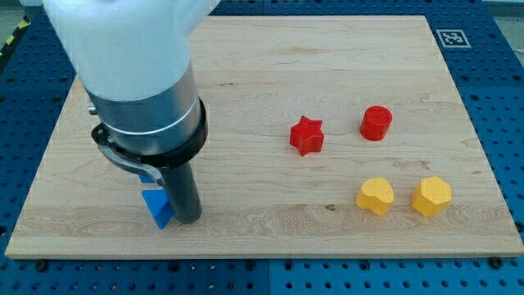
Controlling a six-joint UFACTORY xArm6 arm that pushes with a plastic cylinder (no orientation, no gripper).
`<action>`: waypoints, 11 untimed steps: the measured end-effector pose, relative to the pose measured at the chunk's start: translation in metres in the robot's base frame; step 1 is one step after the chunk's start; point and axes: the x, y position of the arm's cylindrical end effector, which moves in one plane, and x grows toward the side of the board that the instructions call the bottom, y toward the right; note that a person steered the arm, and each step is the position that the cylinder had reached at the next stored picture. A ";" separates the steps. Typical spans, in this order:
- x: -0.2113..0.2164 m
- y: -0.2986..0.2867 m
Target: Move your arm towards the red star
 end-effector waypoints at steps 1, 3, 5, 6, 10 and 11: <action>0.000 -0.006; 0.000 -0.012; -0.027 0.050; -0.064 0.061; -0.178 0.191; -0.175 0.189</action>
